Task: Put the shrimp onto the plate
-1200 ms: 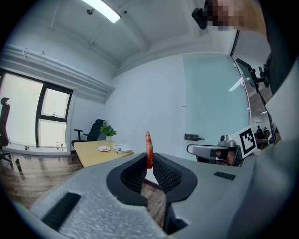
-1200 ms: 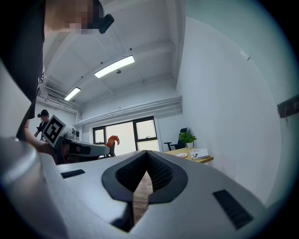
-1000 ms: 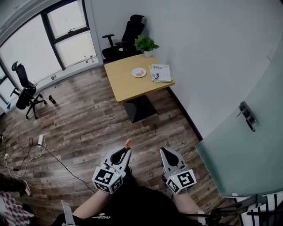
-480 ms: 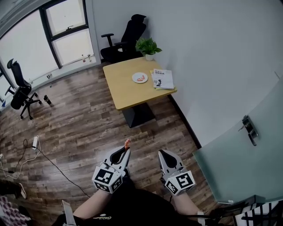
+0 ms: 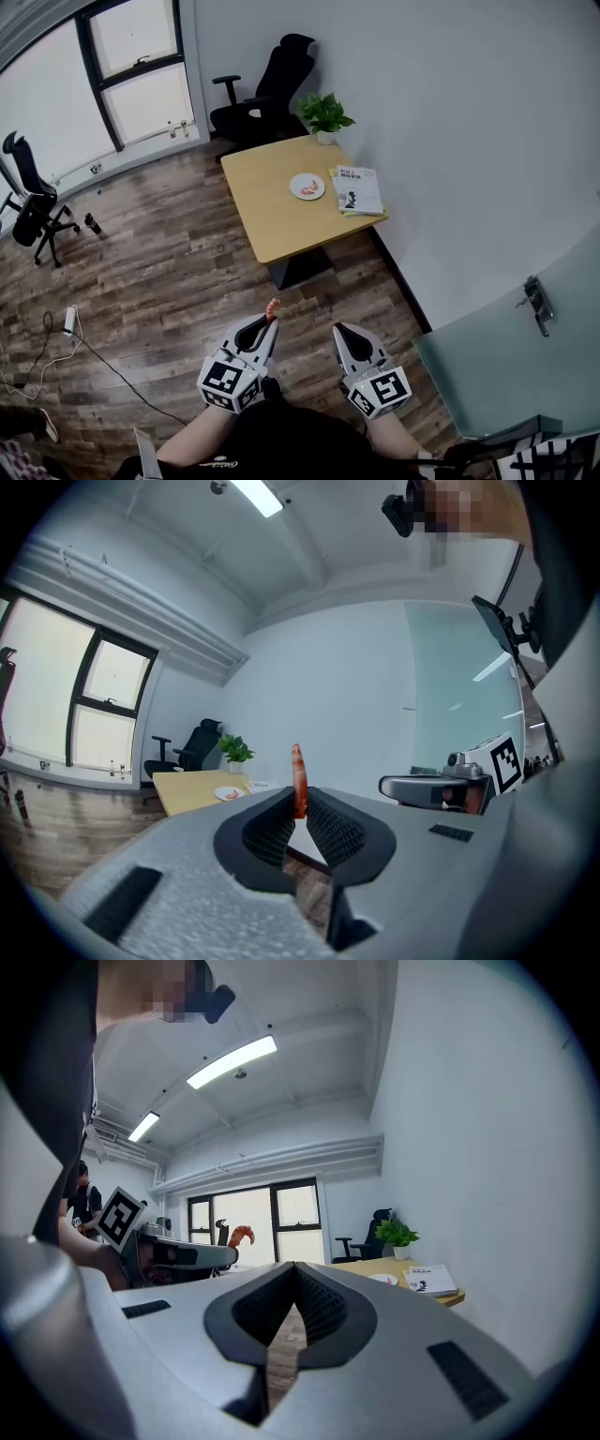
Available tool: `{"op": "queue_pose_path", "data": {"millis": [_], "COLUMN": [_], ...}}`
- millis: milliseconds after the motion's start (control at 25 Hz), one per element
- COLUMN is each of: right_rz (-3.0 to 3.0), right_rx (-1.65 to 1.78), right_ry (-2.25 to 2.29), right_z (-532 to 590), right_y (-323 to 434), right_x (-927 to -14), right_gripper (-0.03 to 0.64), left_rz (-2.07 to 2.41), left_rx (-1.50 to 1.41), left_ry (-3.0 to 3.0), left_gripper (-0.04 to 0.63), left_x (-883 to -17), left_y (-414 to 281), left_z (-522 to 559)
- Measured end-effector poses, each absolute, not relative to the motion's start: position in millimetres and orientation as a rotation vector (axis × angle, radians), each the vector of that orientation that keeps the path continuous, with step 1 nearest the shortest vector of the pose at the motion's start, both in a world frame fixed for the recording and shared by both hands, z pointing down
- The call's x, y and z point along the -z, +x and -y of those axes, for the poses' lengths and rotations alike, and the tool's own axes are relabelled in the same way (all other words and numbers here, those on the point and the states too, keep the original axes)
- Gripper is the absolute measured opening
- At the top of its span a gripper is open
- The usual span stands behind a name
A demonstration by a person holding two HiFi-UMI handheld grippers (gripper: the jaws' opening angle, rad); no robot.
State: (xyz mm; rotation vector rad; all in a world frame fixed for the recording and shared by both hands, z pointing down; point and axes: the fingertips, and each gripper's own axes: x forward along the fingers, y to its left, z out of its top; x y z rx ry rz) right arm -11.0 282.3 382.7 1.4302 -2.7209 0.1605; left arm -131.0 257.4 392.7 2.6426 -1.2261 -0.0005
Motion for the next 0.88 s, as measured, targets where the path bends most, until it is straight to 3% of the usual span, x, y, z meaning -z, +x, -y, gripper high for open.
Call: {"op": "queue_pose_path", "data": {"millis": [360,880], "right_rz": [2.675,2.683], "right_rx": [-0.178,-0.066], "right_ry": [1.425,1.466], "right_z": [-231.0,-196.6], "right_y": [-69.5,-75.9], "right_x": [-391.8,-375.3], "right_gripper": [0.003,0.003], "left_rz": [1.167,1.132], "left_rx": [-0.001,0.048], "left_ry": [2.64,2.725], "left_gripper": [0.037,0.037], "left_x": [-409.7,-394.9], "left_y": [-181.9,-186.6], "left_z": [-194.8,-160.4]}}
